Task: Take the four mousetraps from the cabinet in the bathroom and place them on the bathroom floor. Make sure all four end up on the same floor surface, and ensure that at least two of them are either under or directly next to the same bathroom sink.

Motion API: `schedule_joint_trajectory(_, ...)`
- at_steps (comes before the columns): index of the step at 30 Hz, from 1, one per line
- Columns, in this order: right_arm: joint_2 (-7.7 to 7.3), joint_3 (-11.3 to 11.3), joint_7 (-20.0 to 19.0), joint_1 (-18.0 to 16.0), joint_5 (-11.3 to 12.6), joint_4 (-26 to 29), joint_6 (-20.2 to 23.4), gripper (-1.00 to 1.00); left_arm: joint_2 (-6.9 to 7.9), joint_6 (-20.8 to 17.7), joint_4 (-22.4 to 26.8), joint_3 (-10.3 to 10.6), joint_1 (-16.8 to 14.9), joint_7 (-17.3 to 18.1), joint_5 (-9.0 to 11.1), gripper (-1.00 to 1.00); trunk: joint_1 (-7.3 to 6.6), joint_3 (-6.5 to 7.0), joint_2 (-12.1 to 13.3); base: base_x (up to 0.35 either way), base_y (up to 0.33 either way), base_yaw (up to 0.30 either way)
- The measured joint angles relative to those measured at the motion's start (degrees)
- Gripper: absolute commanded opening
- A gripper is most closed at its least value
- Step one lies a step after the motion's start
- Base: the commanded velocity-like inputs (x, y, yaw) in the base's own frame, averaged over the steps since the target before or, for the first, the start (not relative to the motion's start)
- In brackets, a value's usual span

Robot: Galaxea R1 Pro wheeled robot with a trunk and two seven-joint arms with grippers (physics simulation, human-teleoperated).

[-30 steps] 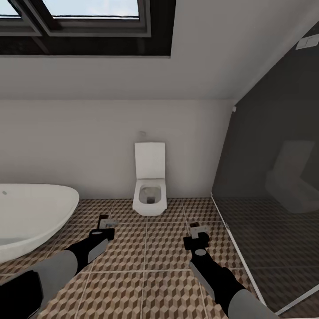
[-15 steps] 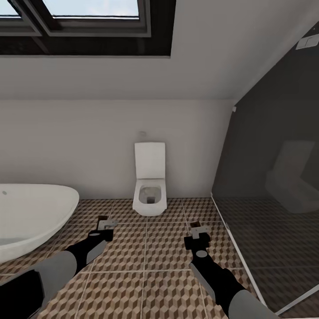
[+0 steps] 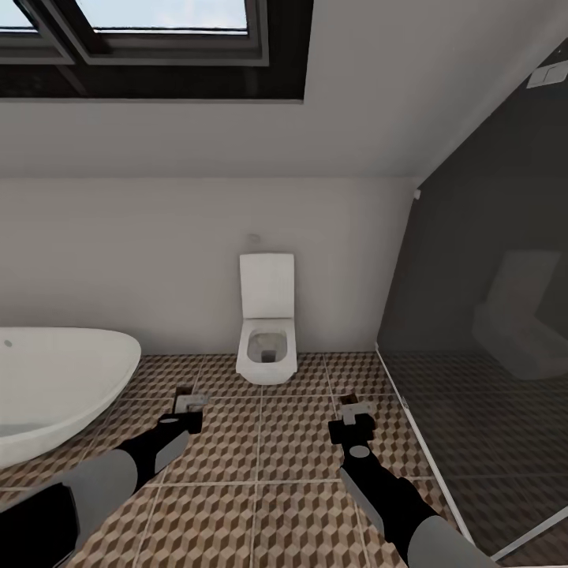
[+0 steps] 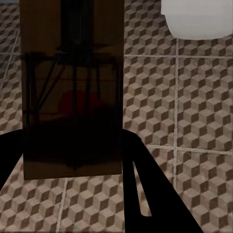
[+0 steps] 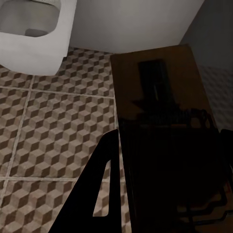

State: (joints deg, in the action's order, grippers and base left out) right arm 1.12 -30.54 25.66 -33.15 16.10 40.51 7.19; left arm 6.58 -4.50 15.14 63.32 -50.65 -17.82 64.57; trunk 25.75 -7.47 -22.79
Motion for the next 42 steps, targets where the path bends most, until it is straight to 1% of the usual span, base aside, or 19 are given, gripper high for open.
schedule_joint_trajectory(4, 0.16, 0.0, 0.0, 0.0, 0.2, 0.0, 0.1, -1.0, -0.13, -0.1, 0.0, 0.0, 0.1, 0.1, 0.0, -1.0, 0.0, -0.13, 0.0, 0.0, 0.0, 0.0)
schedule_joint_trajectory(13, 0.23, 0.0, -0.1, 0.0, 0.2, 0.0, 0.0, -1.0, -0.16, -0.1, -0.1, 0.0, 0.7, 0.1, 0.0, -1.0, 0.0, -0.9, 0.0, 0.0, 0.0, 0.0)
schedule_joint_trajectory(17, 0.3, 0.0, -0.1, 0.0, 0.2, 0.0, 0.0, -1.0, -0.63, -0.1, -0.1, 0.0, 0.9, 0.1, 0.0, -1.0, 0.88, -1.98, -1.6, 0.0, 0.0, 0.0)
schedule_joint_trajectory(21, 0.29, 0.0, -0.2, 0.0, 0.2, 0.0, 0.0, -1.0, -0.77, -0.1, -0.1, 0.1, 1.0, 0.1, 0.0, -1.0, 1.76, -3.08, -3.2, 0.0, 0.0, 0.0)
schedule_joint_trajectory(37, 0.31, 0.0, -0.3, 0.0, 0.3, -0.1, -0.1, -1.0, -0.86, 0.0, -0.1, 0.1, 1.3, 0.2, 0.0, -1.0, 5.28, -7.45, -9.6, 0.0, 0.0, 0.0)
schedule_joint_trajectory(42, 0.32, 0.0, -0.3, 0.0, 0.3, -0.1, -0.1, -1.0, -1.13, 0.0, -0.1, 0.1, 1.4, 0.2, 0.0, -1.0, 6.38, -8.81, -11.7, 0.0, 0.0, 0.0)
